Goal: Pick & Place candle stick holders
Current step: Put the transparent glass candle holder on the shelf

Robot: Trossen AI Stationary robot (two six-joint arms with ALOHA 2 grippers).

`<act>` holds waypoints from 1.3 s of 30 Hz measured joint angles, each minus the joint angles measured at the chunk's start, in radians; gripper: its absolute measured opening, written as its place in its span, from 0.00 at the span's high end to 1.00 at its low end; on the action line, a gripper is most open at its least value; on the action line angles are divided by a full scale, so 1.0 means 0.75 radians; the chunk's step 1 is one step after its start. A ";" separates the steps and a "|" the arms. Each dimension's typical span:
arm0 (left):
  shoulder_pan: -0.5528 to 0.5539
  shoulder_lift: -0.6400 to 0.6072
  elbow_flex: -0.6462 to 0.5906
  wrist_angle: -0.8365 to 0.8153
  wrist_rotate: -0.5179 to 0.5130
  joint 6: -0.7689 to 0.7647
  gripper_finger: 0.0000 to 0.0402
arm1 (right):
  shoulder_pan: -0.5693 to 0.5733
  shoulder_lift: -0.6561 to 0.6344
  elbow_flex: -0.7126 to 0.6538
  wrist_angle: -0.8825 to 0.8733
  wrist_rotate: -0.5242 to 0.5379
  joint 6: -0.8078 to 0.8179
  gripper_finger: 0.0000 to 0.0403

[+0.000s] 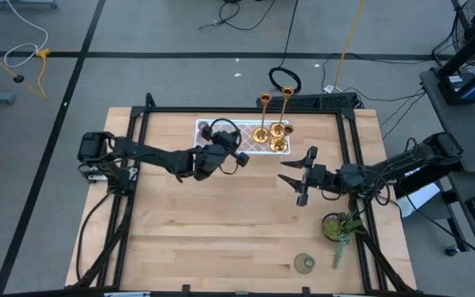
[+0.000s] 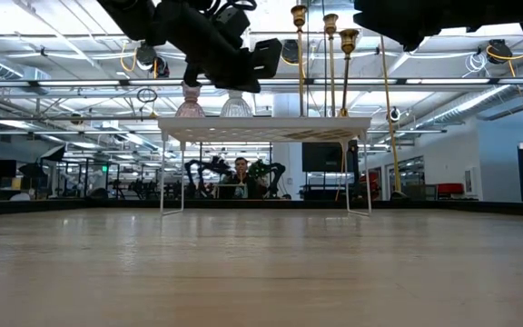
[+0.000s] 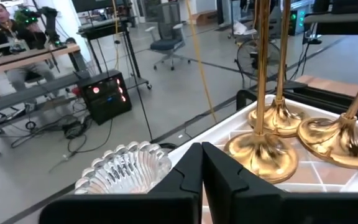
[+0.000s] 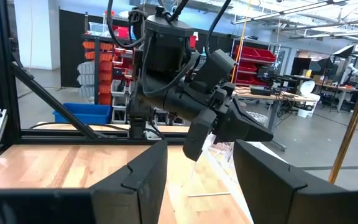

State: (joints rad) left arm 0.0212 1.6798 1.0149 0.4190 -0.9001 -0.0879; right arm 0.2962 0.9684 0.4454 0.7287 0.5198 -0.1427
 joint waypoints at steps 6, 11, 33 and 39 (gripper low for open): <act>0.000 0.000 0.000 0.000 -0.055 0.040 0.96 | 0.000 0.000 0.000 0.000 0.000 0.000 0.56; -0.006 0.000 0.000 0.000 0.039 0.075 0.99 | 0.000 0.001 0.001 0.000 0.000 0.000 0.56; -0.005 -0.002 0.000 -0.245 0.047 0.074 0.99 | 0.000 0.001 0.001 0.000 -0.001 0.001 0.56; -0.005 -0.002 -0.001 -0.250 0.042 0.053 0.92 | 0.000 0.001 0.001 0.000 -0.001 0.001 0.56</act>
State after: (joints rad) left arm 0.0174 1.6783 1.0145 0.2317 -0.8682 -0.0484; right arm 0.2962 0.9688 0.4461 0.7284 0.5194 -0.1421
